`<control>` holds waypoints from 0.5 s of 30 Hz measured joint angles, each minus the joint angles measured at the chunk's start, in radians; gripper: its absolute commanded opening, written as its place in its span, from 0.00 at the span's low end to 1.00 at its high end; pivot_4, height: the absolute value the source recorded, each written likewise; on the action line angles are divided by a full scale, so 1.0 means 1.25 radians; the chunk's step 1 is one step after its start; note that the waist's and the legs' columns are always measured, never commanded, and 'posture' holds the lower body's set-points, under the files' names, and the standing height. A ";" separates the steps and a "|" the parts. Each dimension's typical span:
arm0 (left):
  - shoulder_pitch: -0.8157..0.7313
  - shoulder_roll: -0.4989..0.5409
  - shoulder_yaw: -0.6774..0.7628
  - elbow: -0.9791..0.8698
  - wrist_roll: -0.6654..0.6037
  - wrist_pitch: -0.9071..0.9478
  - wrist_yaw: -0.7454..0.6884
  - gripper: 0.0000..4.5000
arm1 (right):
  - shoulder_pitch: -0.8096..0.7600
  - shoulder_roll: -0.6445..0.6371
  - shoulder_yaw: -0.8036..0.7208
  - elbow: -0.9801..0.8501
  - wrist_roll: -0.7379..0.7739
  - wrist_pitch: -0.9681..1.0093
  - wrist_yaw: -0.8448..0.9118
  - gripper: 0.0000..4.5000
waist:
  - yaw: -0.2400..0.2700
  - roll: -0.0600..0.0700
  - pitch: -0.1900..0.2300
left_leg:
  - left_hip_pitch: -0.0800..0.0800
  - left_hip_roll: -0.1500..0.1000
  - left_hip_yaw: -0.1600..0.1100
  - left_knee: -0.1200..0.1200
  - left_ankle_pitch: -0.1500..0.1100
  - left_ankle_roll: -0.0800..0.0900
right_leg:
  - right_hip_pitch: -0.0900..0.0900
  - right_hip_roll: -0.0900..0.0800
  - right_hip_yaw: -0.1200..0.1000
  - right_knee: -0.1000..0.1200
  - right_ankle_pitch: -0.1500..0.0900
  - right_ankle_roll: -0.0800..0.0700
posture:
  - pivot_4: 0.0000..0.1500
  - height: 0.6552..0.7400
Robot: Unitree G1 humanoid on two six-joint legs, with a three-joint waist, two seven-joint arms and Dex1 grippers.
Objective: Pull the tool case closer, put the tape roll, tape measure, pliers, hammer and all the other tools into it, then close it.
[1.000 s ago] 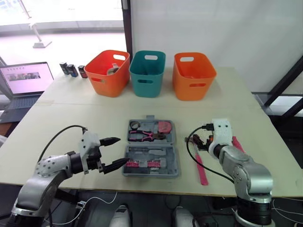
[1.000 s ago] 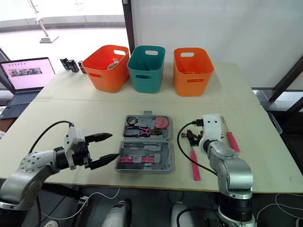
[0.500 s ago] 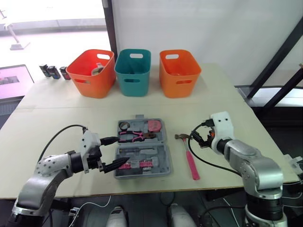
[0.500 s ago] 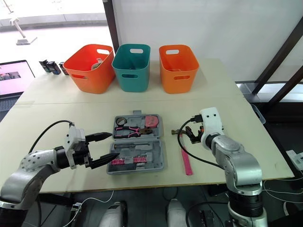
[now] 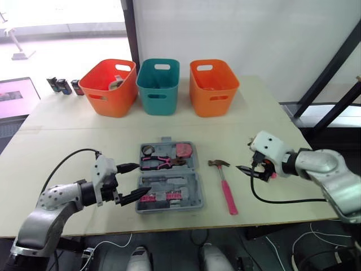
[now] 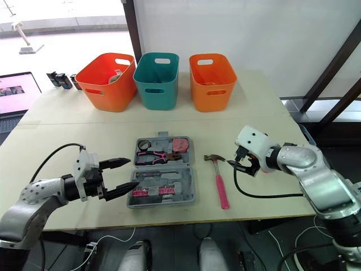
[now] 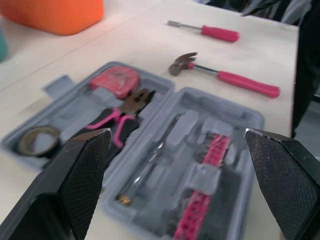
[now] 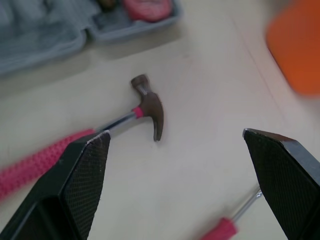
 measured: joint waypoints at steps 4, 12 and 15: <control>0.010 0.001 0.013 0.007 0.000 -0.013 -0.010 1.00 | -0.097 -0.020 0.095 0.113 -0.109 -0.273 0.113 0.99 | 0.000 0.000 0.000 | 0.000 0.000 0.000 0.000 0.000 0.000 | 0.000 0.000 0.000 0.000 0.000 0.000 | 1.00 1.00; 0.058 0.001 0.036 0.013 0.001 -0.029 -0.007 1.00 | -0.328 0.056 0.281 0.391 -0.330 -0.855 0.232 0.99 | 0.000 0.000 0.000 | 0.000 0.000 0.001 0.000 0.000 0.000 | 0.000 0.000 0.000 0.000 0.000 0.001 | 1.00 1.00; 0.070 -0.004 0.037 -0.004 0.001 -0.029 0.009 1.00 | -0.375 0.096 0.324 0.466 -0.401 -0.976 0.229 0.99 | 0.003 0.000 0.000 | 0.000 0.000 0.001 0.000 0.000 0.000 | 0.000 0.000 0.000 0.000 0.001 0.001 | 1.00 1.00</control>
